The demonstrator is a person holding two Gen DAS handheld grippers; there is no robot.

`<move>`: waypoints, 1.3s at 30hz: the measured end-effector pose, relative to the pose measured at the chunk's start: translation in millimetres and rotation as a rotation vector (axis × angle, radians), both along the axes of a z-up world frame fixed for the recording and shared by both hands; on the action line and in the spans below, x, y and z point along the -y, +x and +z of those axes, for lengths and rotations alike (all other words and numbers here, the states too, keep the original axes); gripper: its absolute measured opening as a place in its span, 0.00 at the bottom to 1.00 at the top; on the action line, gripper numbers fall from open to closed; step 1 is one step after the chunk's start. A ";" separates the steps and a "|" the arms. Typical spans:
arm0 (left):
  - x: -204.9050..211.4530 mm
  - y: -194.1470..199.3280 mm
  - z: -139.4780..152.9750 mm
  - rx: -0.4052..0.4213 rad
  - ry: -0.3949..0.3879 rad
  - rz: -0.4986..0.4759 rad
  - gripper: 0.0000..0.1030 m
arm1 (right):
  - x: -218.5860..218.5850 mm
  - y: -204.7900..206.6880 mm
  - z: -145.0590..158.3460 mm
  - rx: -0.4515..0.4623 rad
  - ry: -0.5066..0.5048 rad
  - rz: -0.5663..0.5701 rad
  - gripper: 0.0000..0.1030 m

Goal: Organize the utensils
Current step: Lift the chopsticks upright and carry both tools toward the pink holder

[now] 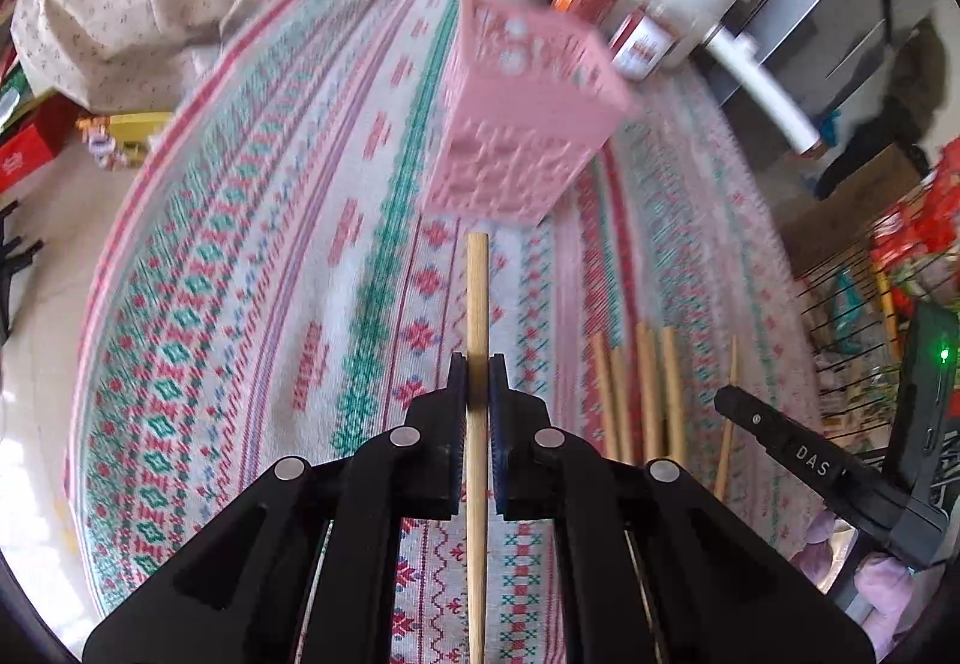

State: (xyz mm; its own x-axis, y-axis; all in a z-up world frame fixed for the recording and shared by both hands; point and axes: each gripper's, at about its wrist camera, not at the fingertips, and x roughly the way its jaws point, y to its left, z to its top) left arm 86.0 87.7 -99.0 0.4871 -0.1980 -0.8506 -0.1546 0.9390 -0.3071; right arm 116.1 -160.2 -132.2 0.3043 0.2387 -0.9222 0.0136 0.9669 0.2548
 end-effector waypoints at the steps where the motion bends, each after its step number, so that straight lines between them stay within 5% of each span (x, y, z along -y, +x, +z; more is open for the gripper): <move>1: -0.6 -4.5 9.4 0.041 -0.009 -0.004 0.06 | 4.4 -4.0 7.9 0.021 0.014 -0.006 0.06; 9: 14.9 -52.4 83.1 0.321 0.013 -0.074 0.06 | 36.4 -45.7 98.5 0.270 0.143 -0.030 0.06; 14: 11.1 -66.4 121.2 0.440 0.002 -0.031 0.06 | 52.5 -53.8 149.1 0.390 0.224 -0.043 0.06; 21: -8.8 -48.7 175.7 0.660 0.007 0.175 0.06 | 55.7 -24.3 210.2 0.532 0.332 -0.088 0.06; 25: -14.0 -14.6 193.4 0.777 0.082 0.329 0.06 | 46.2 5.6 224.9 0.575 0.392 -0.109 0.06; 31: -24.1 43.6 185.8 0.799 0.103 0.471 0.06 | 30.9 41.5 222.1 0.589 0.429 -0.111 0.06; 39: -16.6 88.0 134.5 0.725 0.169 0.462 0.07 | 1.8 71.0 195.6 0.528 0.421 -0.085 0.06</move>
State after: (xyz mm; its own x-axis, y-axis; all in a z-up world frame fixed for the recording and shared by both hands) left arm 174.0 104.2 35.5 0.9195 0.2538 -0.3003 -0.3516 0.8724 -0.3394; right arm 187.2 -162.1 63.5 0.7217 0.5002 -0.4785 -0.1447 0.7850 0.6024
